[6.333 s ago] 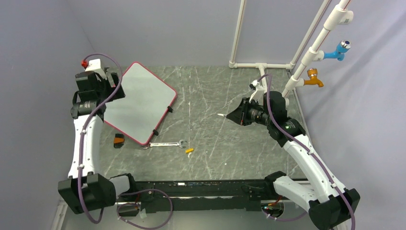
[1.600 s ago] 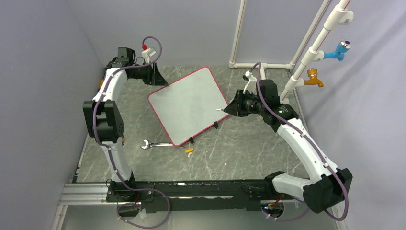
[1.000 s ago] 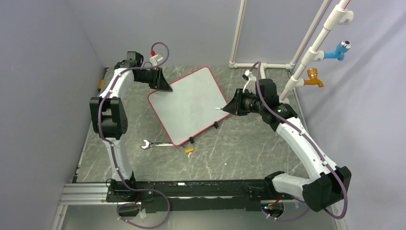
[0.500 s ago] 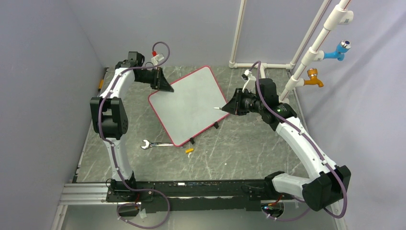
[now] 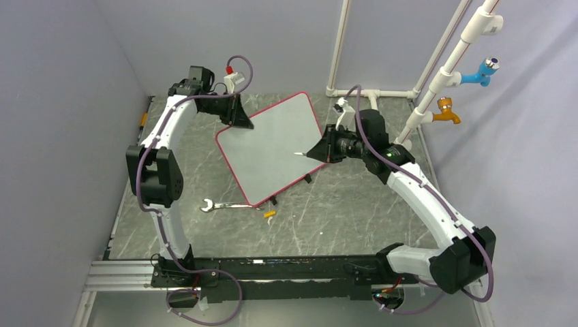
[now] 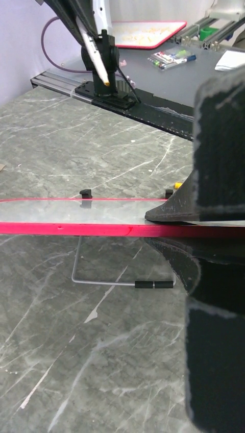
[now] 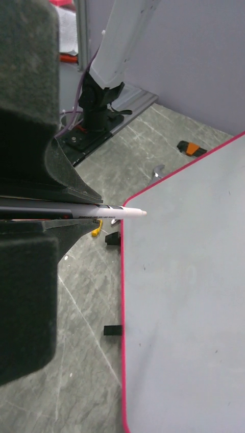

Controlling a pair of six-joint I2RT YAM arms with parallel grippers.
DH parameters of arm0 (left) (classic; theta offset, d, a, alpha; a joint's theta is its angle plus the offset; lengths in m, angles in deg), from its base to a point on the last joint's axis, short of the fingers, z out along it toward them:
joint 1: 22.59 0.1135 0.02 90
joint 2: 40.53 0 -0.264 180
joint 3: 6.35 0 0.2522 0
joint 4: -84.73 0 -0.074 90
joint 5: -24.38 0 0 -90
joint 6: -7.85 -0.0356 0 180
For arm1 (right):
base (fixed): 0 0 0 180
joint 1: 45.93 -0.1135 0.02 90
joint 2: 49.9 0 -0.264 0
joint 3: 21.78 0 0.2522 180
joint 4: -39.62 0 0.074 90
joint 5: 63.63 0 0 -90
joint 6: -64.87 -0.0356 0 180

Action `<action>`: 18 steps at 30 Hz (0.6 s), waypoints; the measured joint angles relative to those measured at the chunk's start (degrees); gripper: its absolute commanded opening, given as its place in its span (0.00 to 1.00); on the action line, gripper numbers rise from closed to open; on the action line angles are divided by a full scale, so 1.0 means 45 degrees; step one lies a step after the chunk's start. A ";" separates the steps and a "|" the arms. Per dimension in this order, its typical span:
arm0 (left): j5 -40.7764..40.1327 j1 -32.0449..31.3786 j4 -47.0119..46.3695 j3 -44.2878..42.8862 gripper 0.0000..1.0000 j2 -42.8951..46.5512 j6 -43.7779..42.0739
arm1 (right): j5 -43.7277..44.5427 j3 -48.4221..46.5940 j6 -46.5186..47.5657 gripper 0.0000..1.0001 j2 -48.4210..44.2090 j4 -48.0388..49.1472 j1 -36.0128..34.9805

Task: Write a sentence on the whiteboard
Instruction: Hold the whiteboard at the center of the board, then put down the whiteboard on the whiteboard stand.

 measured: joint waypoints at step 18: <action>-0.1739 -0.1039 -0.0597 0.0491 0.00 0.1273 0.0194 | 0.5183 -0.1962 0.1209 0.00 0.2623 0.1525 -0.5450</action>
